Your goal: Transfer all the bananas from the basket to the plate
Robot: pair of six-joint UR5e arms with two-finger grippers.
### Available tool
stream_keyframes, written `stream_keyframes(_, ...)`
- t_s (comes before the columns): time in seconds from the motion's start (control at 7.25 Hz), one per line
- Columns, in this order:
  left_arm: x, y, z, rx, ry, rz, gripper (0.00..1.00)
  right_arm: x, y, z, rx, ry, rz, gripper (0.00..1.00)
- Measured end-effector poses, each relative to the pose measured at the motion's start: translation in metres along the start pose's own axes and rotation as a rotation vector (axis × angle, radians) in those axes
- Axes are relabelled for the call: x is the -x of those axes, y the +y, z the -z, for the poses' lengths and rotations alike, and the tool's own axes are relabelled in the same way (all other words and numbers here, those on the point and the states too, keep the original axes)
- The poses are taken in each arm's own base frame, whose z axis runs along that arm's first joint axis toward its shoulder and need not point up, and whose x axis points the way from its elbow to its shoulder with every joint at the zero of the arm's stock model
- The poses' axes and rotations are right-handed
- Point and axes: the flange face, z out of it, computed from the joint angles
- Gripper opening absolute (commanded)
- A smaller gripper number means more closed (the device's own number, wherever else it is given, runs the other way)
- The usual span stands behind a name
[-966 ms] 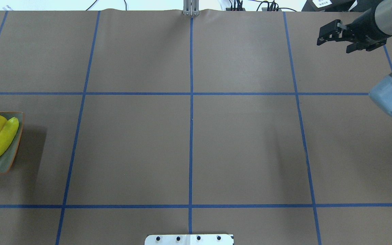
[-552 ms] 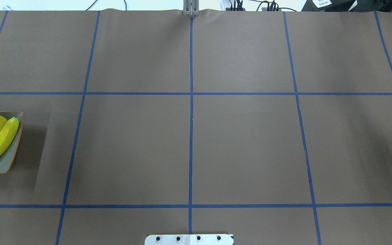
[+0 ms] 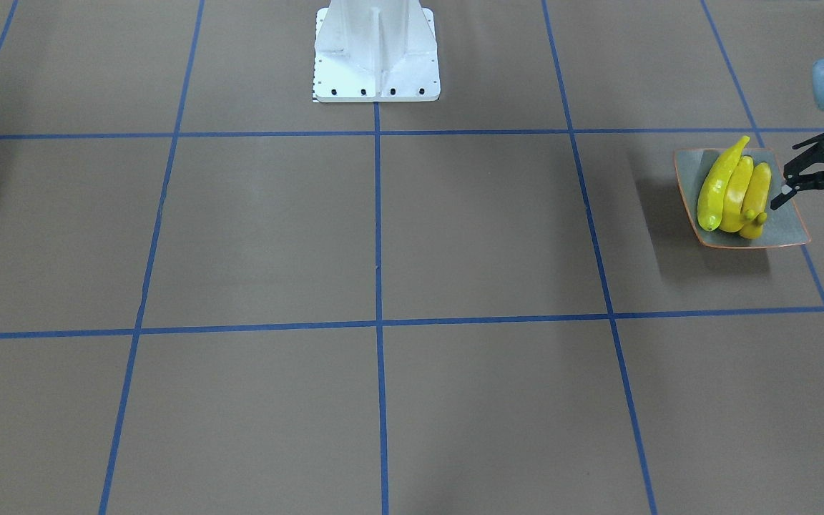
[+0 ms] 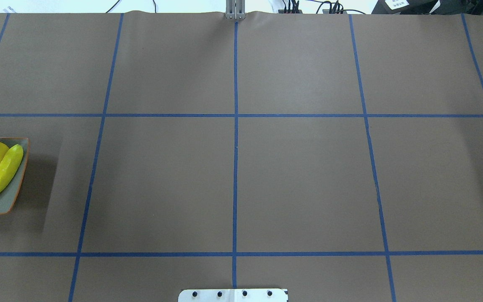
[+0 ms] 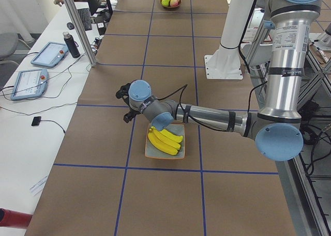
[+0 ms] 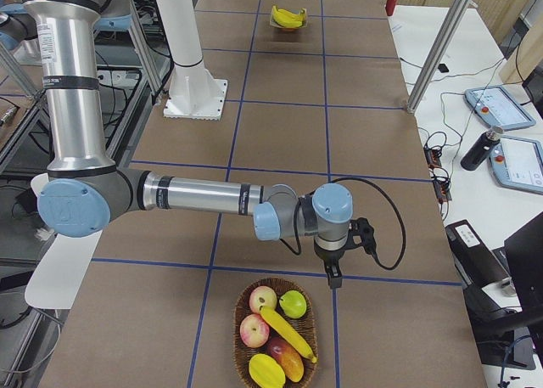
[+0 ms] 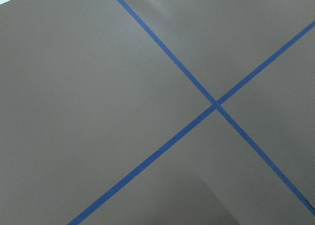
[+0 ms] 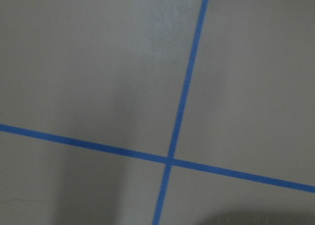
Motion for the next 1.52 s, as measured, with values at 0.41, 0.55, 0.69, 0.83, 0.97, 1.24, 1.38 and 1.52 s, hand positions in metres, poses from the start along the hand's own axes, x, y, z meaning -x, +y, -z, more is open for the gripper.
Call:
stream_keyframes(0.41,-0.005,-0.007,0.004,-0.014,-0.002,-0.005,1.00,-0.055,0.048,-0.011,0.016,-0.024,-0.234,0.95)
stream_keyframes(0.55,-0.008,-0.009,0.006,-0.018,-0.002,-0.002,1.00,-0.064,0.073,-0.018,-0.005,-0.032,-0.305,0.95)
stream_keyframes(0.69,-0.009,-0.011,0.007,-0.022,-0.001,-0.002,1.00,-0.068,0.100,-0.026,-0.046,-0.037,-0.358,0.94)
stream_keyframes(0.83,-0.010,-0.012,0.007,-0.023,-0.001,-0.004,1.00,-0.070,0.125,-0.033,-0.084,-0.044,-0.385,0.90)
stream_keyframes(0.97,-0.010,-0.012,0.007,-0.024,-0.001,-0.004,1.00,-0.071,0.146,-0.039,-0.101,-0.048,-0.392,0.85)
stream_keyframes(1.24,-0.010,-0.009,0.008,-0.023,-0.002,-0.002,1.00,-0.069,0.169,-0.047,-0.110,-0.056,-0.375,0.72)
stream_keyframes(1.38,-0.010,-0.008,0.008,-0.023,-0.002,-0.002,1.00,-0.066,0.176,-0.051,-0.111,-0.061,-0.357,0.69)
stream_keyframes(1.52,-0.010,-0.007,0.008,-0.023,-0.002,-0.002,1.00,-0.063,0.180,-0.054,-0.109,-0.065,-0.340,0.67)
